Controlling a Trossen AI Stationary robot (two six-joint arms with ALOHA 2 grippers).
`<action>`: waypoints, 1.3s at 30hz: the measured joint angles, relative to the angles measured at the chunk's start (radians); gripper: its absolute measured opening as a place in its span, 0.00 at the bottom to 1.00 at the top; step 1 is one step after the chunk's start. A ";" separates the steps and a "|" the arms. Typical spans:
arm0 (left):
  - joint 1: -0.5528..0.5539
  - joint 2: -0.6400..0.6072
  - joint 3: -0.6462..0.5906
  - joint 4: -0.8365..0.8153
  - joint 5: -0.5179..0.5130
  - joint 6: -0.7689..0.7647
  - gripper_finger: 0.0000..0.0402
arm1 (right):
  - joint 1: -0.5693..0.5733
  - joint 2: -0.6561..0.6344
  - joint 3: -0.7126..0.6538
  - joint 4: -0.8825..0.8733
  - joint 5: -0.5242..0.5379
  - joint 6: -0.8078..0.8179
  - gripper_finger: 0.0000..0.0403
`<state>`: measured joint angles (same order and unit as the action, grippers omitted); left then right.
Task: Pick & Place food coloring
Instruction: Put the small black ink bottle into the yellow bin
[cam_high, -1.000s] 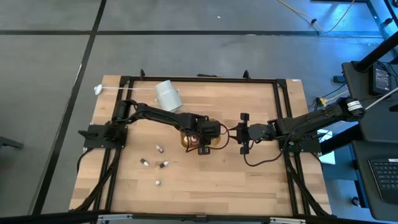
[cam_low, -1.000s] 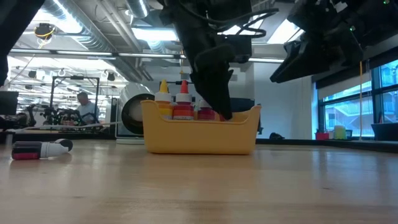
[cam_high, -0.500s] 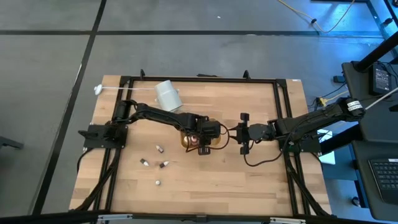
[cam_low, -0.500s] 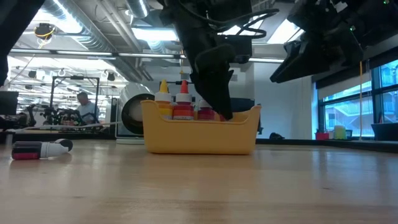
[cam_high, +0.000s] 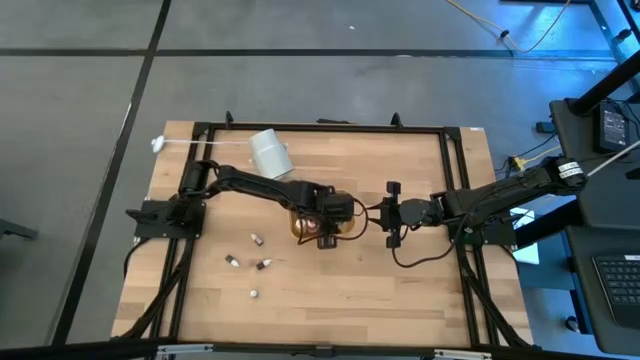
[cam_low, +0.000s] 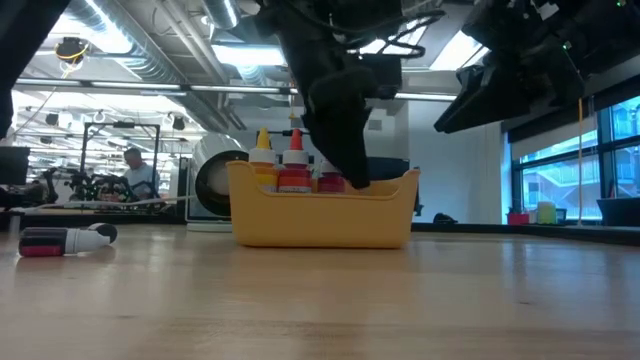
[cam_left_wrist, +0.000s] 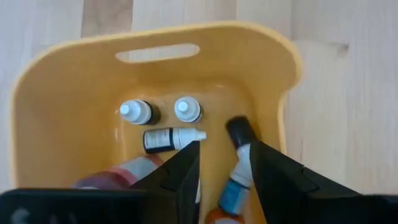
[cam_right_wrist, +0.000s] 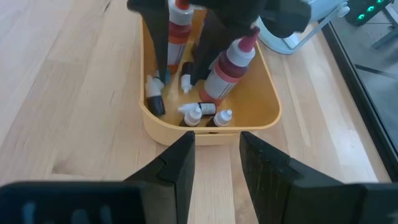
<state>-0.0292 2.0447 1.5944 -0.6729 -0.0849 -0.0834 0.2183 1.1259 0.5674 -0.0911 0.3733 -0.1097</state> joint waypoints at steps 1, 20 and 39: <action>0.000 -0.004 0.004 -0.007 0.000 0.000 0.35 | 0.000 0.000 0.000 0.000 0.000 0.000 0.32; -0.125 -0.395 -0.121 -0.335 -0.030 -0.141 0.37 | 0.000 0.000 0.001 -0.014 0.000 0.028 0.32; -0.311 -0.560 -0.663 -0.279 -0.220 -0.429 0.38 | 0.000 0.000 0.001 -0.006 0.000 0.023 0.32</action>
<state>-0.3403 1.4843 0.9313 -0.9520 -0.3051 -0.5122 0.2180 1.1255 0.5682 -0.0975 0.3733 -0.0868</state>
